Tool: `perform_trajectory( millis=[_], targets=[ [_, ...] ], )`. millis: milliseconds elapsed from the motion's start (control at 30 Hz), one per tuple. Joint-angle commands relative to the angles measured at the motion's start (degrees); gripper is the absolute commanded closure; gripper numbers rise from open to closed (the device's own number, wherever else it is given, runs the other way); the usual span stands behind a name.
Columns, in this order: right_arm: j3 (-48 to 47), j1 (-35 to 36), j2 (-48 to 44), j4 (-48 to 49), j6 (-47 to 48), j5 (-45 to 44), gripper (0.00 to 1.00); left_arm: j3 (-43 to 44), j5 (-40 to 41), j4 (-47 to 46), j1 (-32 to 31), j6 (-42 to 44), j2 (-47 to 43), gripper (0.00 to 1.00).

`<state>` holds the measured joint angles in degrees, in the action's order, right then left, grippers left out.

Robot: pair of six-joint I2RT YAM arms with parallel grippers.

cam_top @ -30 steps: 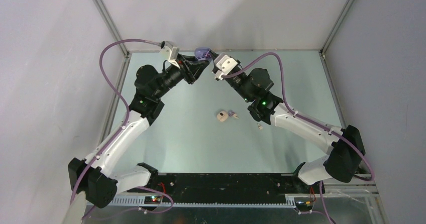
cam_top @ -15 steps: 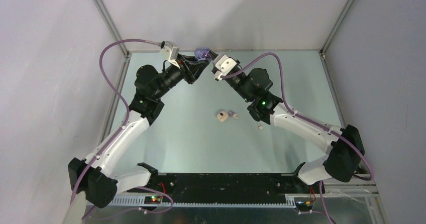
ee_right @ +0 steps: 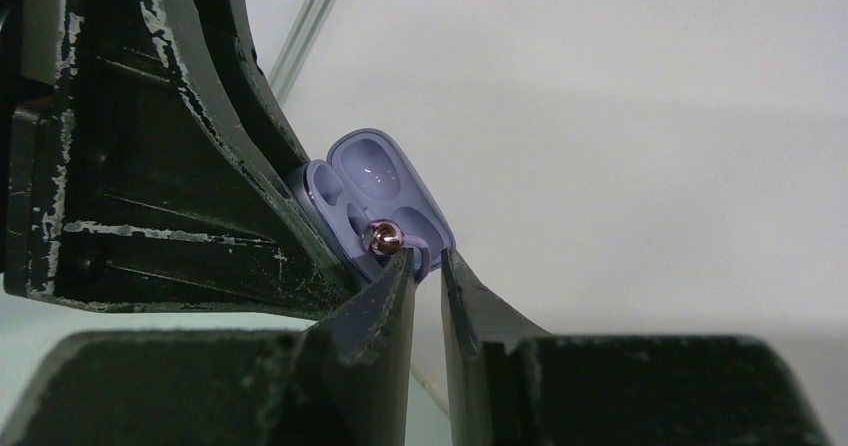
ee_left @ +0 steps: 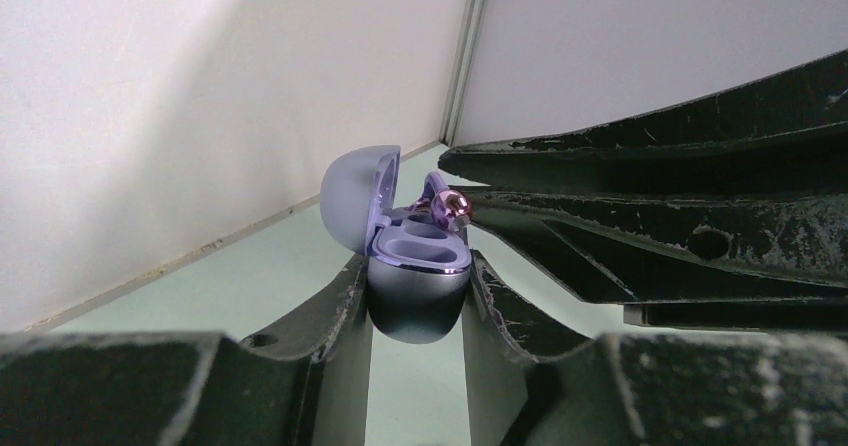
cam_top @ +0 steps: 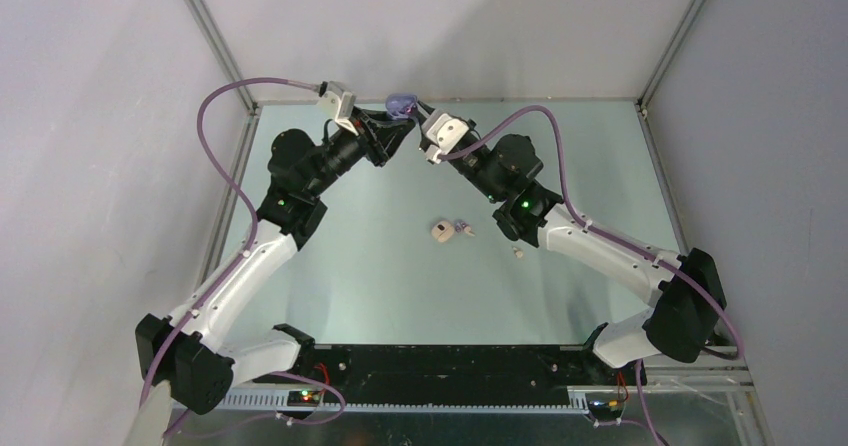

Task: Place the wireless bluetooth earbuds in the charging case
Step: Place the earbud in the charging case.

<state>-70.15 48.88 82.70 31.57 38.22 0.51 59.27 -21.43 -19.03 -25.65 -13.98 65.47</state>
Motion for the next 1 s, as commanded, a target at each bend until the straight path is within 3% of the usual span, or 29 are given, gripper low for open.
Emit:
perform_trajectory(
  millis=[0,233,467,600,833,967],
  targets=[
    [-0.6,0.2,-0.5,-0.3,0.0,0.9,0.77,1.2,0.0,-4.7,-0.2,0.5,-1.6,1.00],
    [-0.6,-0.7,-2.5,-3.4,-2.4,2.7,0.63,0.9,-2.2,-5.1,0.6,1.8,-1.6,1.00],
    [-0.7,-3.7,-6.5,-13.7,-8.3,11.3,0.50,0.2,-7.1,-6.0,1.4,3.5,-1.4,1.00],
    [-1.6,-5.2,-7.6,-17.9,-15.9,13.8,0.38,-0.4,-11.1,-6.2,1.8,5.4,-1.2,1.00],
    [-12.5,-9.7,-3.1,-31.8,-40.1,21.7,0.21,-2.0,-16.2,-2.8,2.2,14.3,-2.2,1.00],
    [-16.9,-10.8,-0.4,-36.6,-42.5,30.5,0.07,-2.5,-17.2,-0.4,2.1,19.5,-3.0,1.00]
  ],
)
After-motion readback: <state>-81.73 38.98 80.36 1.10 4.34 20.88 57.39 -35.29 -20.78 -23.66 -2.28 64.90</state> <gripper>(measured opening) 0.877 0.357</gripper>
